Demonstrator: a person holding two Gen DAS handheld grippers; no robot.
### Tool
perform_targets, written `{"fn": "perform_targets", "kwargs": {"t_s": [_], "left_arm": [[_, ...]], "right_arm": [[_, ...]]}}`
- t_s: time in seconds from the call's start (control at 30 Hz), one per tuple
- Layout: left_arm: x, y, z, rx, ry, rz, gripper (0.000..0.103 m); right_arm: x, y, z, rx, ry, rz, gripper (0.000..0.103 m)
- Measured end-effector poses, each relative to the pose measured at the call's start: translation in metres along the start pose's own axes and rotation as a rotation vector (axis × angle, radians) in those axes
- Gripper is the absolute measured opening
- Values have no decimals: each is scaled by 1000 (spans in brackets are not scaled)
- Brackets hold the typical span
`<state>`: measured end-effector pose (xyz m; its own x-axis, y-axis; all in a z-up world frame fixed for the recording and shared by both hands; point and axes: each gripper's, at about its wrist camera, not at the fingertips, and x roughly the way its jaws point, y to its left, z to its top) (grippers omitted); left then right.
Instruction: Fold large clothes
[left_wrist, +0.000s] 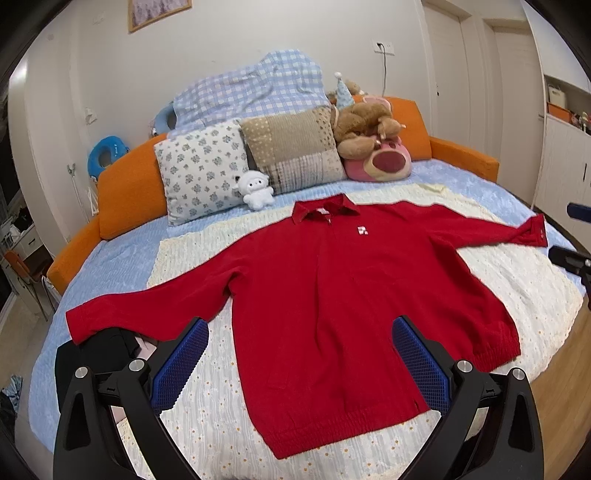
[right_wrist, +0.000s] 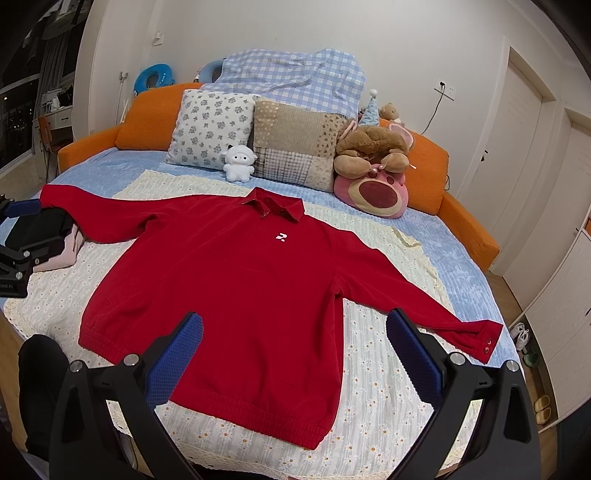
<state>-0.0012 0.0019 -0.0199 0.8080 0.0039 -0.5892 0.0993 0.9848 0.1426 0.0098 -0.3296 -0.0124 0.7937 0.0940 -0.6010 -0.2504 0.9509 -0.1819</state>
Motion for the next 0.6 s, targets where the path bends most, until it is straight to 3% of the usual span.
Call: {"fn": "perform_targets", "kwargs": {"t_s": [0.6], "left_arm": [[-2,-7,-10,1,-6,-2,101]], "right_arm": [[-4,-5,5,5,-2,-3,98]]}}
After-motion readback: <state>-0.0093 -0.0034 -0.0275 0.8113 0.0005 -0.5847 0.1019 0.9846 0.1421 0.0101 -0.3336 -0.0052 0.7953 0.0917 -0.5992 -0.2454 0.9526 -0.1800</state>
